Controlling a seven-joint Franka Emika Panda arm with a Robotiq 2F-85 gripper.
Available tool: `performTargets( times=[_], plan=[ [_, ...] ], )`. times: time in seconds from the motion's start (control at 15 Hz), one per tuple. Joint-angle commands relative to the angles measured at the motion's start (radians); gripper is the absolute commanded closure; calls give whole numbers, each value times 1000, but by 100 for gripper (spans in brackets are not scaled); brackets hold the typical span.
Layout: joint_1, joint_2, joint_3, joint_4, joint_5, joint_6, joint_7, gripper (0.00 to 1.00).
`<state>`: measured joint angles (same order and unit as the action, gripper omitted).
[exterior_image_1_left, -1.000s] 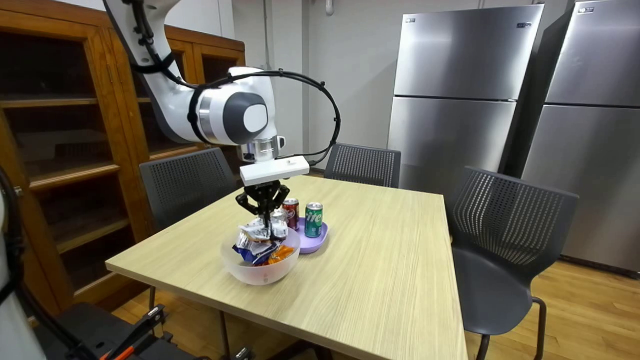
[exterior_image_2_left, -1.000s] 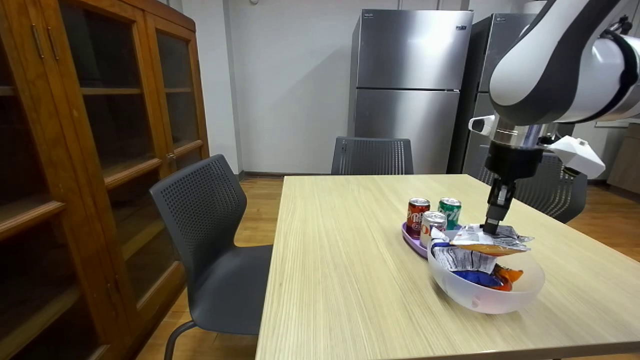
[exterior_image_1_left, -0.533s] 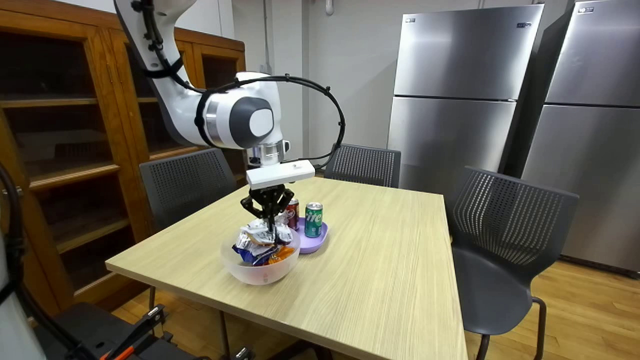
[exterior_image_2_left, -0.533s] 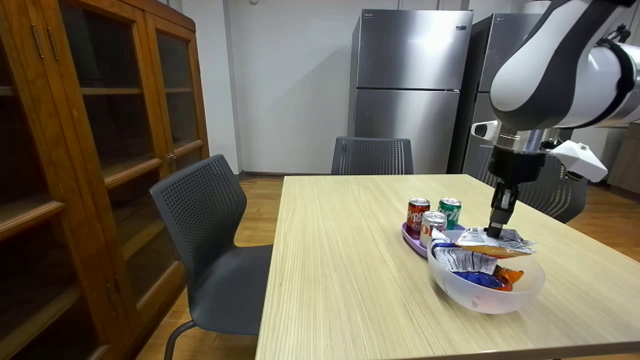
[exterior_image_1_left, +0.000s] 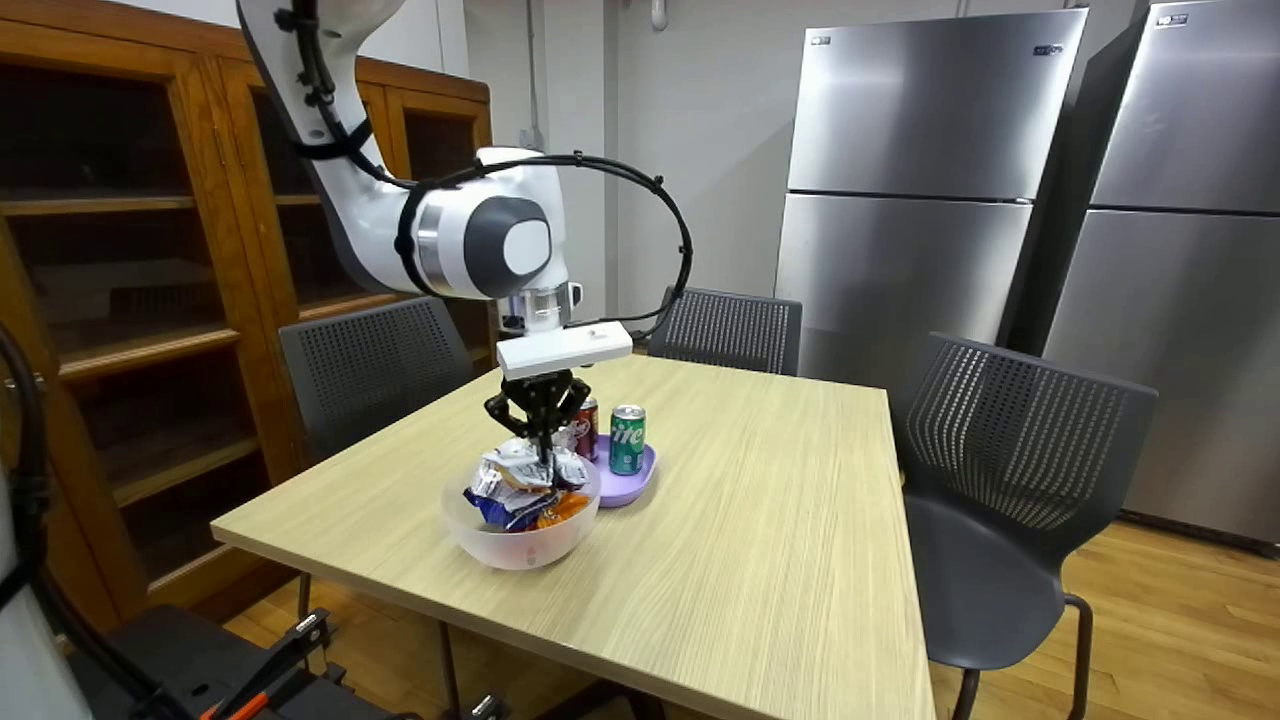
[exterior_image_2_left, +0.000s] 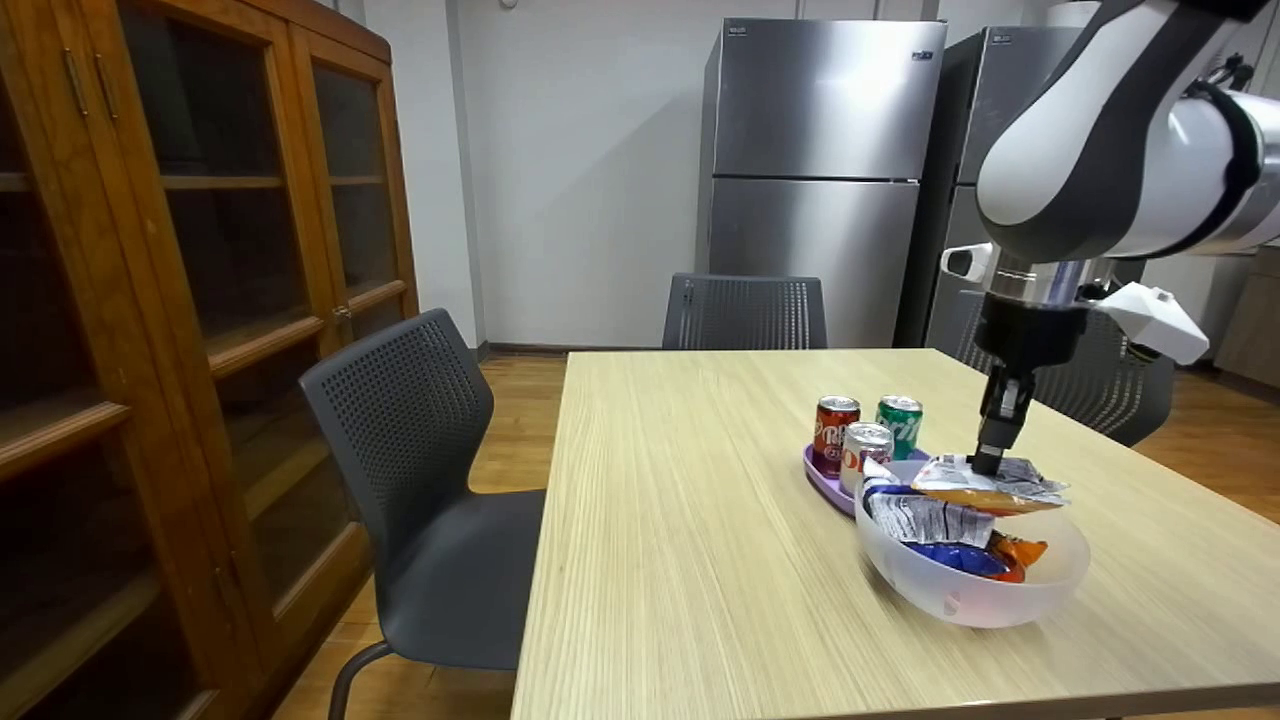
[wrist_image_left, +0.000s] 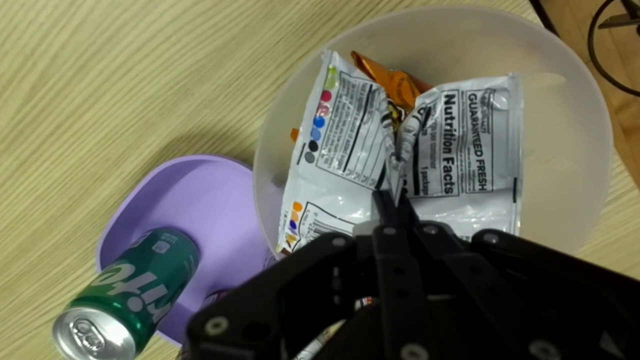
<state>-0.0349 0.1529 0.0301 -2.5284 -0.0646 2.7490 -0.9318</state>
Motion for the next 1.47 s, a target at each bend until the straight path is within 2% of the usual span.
performTargets(
  times=[0.0,0.27,0.33,0.4,0.53,1.07,1.4],
  plan=[
    [-16,7,9,18,-7,-26,-17,100],
    [-19,6,17,13,4,-28,-32,100],
    [-19,1,19,11,5,-32,-39,74],
    [-18,-4,19,8,3,-31,-40,73],
    [-18,-15,21,4,3,-28,-47,60],
    [-8,-49,14,-10,-19,-24,-39,1],
    [-1,-96,15,-26,-20,-7,-37,0]
  ],
)
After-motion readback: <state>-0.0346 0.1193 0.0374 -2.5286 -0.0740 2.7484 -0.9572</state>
